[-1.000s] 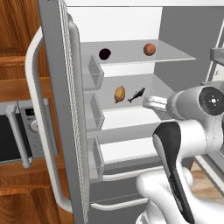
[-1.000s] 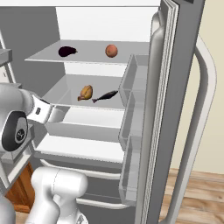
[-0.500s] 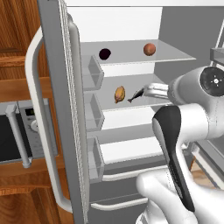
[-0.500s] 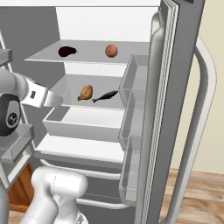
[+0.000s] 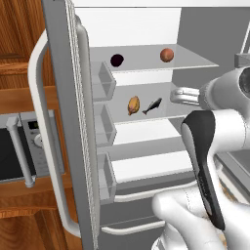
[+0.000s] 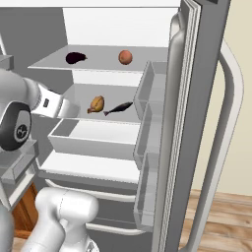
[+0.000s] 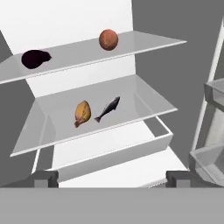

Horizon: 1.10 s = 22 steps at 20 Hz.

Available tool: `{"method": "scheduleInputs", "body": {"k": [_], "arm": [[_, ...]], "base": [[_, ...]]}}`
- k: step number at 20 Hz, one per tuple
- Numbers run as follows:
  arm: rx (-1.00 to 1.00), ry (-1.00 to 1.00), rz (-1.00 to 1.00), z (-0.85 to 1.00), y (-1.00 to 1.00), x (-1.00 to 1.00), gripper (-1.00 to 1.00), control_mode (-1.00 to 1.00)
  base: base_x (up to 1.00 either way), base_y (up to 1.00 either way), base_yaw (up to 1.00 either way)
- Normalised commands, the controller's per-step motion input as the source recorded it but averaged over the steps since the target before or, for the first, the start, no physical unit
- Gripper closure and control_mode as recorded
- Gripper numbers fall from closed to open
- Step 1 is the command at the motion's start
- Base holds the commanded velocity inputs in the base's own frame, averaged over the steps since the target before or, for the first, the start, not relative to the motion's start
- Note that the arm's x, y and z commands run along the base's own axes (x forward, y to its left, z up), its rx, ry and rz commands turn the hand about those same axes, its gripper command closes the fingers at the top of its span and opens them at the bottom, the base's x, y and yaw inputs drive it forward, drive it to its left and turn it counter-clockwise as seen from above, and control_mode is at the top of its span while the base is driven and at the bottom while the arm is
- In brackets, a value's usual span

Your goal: Gather the onion and eggplant from the fridge and place them on a tray on the dining counter. Then gather the fish and chicken drumstick from the fridge and place them on the other tray.

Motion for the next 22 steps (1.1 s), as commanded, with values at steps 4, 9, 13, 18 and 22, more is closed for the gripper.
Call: {"method": "scheduleInputs", "body": {"k": [4, 9, 13, 18, 22], "arm": [[0.0, 0.02, 0.0, 0.36, -0.19, 0.0, -1.0, -1.0], [0.0, 0.0, 0.0, 0.43, -0.11, 0.02, -1.0, -1.0], [0.0, 0.0, 0.0, 0.32, -0.06, 0.08, -1.0, -1.0], [-0.01, -0.02, 0.0, 0.06, -0.09, 0.08, -1.0, -1.0], [-0.04, -0.06, 0.0, 0.0, -0.16, 0.2, -1.0, -1.0]], "base": [[0.0, 0.0, 0.0], [0.0, 0.0, 0.0], [0.0, 0.0, 0.0], [0.0, 0.0, 0.0], [0.0, 0.0, 0.0]]}}
